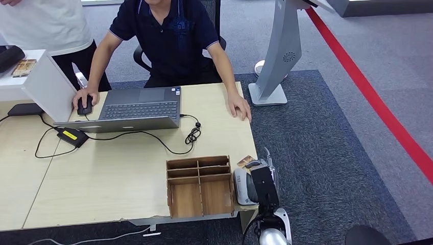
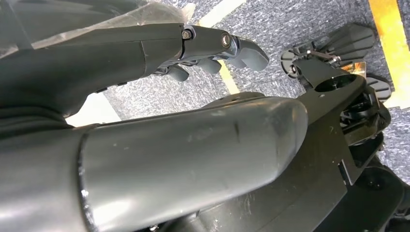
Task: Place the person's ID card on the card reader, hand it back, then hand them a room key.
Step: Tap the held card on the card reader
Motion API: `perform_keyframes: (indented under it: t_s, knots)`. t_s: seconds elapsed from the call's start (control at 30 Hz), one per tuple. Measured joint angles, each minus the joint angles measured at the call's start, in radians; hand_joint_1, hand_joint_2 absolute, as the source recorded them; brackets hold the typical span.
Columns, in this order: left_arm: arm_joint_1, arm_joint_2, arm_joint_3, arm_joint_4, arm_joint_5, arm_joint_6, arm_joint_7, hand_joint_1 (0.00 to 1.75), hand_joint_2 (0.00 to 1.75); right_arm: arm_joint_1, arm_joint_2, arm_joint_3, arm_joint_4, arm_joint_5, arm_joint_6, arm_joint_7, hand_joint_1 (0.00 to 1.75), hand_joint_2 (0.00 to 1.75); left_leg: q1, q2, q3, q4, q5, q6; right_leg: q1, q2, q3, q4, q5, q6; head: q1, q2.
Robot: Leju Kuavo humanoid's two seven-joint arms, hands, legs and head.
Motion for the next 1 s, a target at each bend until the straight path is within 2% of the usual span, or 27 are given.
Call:
perform_keyframes:
  t_s: [0.43,1.0]
  knots:
    - [-0.001,0.006,-0.016,-0.007,0.014,0.007,0.0,0.0,0.0,0.006,0.01,-0.033,0.113,0.028,-0.001,0.0,1.75,1.75,0.0,0.0,0.0,0.0,0.0,0.0,0.0,0.0,0.0,0.0,0.0,0.0,0.0,0.0]
    - [-0.002,0.008,-0.025,-0.008,0.028,0.008,0.0,0.0,0.0,0.006,0.023,-0.051,0.153,0.078,-0.001,0.017,1.75,1.75,0.0,0.0,0.0,0.0,0.0,0.0,0.0,0.0,0.0,0.0,0.0,0.0,0.0,0.0]
